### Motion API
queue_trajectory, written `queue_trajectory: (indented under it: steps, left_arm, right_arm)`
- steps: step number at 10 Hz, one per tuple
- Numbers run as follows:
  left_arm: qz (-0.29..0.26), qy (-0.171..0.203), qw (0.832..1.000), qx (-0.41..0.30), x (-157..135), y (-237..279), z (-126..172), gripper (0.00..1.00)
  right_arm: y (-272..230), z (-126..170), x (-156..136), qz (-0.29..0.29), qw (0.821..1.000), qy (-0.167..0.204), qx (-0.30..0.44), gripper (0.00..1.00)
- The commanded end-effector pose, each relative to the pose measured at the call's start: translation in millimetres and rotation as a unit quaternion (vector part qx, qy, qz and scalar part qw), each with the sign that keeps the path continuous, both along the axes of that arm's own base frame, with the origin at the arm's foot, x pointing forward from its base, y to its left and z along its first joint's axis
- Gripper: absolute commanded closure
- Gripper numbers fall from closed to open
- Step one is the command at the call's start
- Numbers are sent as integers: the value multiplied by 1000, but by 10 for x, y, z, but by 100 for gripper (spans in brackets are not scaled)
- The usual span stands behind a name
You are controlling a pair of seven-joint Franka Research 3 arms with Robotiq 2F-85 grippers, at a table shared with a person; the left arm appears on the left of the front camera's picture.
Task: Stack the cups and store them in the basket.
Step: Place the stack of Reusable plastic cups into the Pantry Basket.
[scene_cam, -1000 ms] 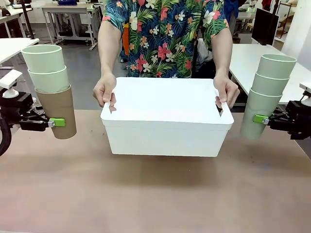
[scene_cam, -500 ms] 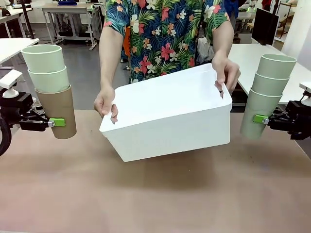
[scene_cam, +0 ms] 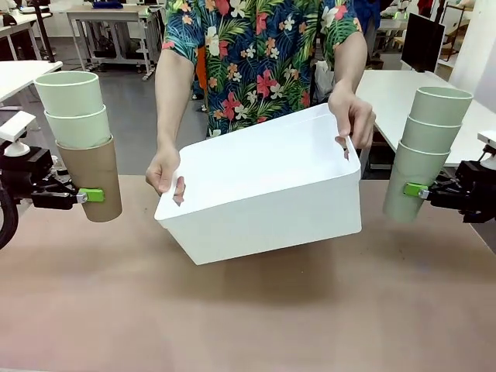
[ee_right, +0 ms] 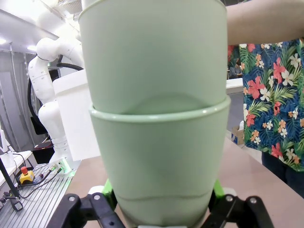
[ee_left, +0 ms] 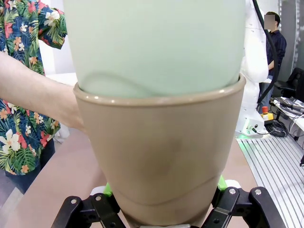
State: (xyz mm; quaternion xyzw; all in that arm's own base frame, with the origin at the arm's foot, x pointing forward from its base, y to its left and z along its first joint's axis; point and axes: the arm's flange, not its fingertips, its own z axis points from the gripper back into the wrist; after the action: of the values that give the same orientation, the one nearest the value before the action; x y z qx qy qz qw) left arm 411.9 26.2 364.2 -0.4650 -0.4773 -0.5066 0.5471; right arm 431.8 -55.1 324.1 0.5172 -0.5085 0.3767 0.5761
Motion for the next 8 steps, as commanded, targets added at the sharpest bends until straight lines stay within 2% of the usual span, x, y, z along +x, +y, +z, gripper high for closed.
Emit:
queue_trajectory:
  steps: [1,5,8]
  left_arm:
    - [8,10,1000,8,-31,-32,190,17]
    - [30,19,998,58,-70,-284,978,17]
    - [28,21,990,137,-140,-800,1559,17]
  right_arm:
    - [10,51,4,0,1000,-5,0,14]
    - [10,51,4,0,1000,-5,0,14]
    - [10,51,4,0,1000,-5,0,14]
